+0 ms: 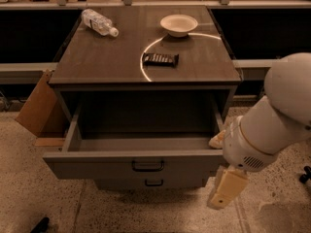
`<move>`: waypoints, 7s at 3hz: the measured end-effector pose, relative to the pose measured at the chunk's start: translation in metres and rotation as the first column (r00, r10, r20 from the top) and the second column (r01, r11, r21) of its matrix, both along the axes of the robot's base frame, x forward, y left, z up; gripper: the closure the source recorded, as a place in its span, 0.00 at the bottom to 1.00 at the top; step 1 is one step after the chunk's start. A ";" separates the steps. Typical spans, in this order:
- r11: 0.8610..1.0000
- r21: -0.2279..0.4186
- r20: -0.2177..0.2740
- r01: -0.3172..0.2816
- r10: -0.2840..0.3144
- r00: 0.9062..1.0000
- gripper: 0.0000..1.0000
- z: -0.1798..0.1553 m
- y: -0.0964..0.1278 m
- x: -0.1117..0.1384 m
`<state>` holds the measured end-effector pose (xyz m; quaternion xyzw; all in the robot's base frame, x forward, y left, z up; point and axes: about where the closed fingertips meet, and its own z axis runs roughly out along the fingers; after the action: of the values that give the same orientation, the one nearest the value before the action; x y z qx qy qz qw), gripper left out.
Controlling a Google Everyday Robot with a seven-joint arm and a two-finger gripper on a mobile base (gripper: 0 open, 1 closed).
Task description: Close top drawer
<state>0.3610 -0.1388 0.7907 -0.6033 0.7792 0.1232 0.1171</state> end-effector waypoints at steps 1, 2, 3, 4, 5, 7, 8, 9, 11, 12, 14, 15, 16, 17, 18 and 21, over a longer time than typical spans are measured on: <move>0.999 0.038 -0.019 0.015 -0.014 1.000 0.43 -0.025 0.007 -0.015; 0.999 0.033 -0.017 0.014 -0.014 1.000 0.64 -0.024 0.007 -0.015; 0.999 0.033 -0.017 0.015 -0.015 1.000 0.88 -0.031 0.007 -0.014; 0.999 0.045 -0.020 0.015 -0.014 1.000 1.00 -0.069 -0.001 -0.014; 0.996 0.083 0.021 0.022 -0.024 1.000 1.00 -0.114 -0.008 0.002; 0.992 0.121 0.128 0.029 -0.045 0.991 1.00 -0.152 -0.015 0.041; 0.989 0.143 0.177 0.032 -0.058 0.982 1.00 -0.156 -0.013 0.058; 0.987 0.156 0.205 0.036 -0.068 0.976 1.00 -0.161 -0.012 0.073; 0.984 0.173 0.228 0.048 -0.088 0.970 1.00 -0.174 -0.004 0.105; 0.984 0.177 0.259 0.028 -0.074 0.963 1.00 -0.174 -0.004 0.124; 0.982 0.189 0.325 0.003 -0.065 0.943 1.00 -0.170 -0.004 0.186; 0.983 0.185 0.343 -0.002 -0.063 0.937 1.00 -0.170 -0.003 0.210; 0.989 0.144 0.380 0.020 -0.074 0.922 1.00 -0.168 -0.001 0.234; 0.991 0.126 0.402 0.036 -0.084 0.912 1.00 -0.165 0.000 0.247; 0.993 0.105 0.421 0.053 -0.093 0.902 1.00 -0.161 0.001 0.259; 0.992 0.119 0.436 0.028 -0.078 0.897 1.00 -0.130 -0.017 0.215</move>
Offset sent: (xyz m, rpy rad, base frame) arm -0.0121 0.0061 -0.0206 0.0305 0.0149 -0.0113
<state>0.5759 -0.1556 0.6610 -0.5866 0.7409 0.0232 0.3263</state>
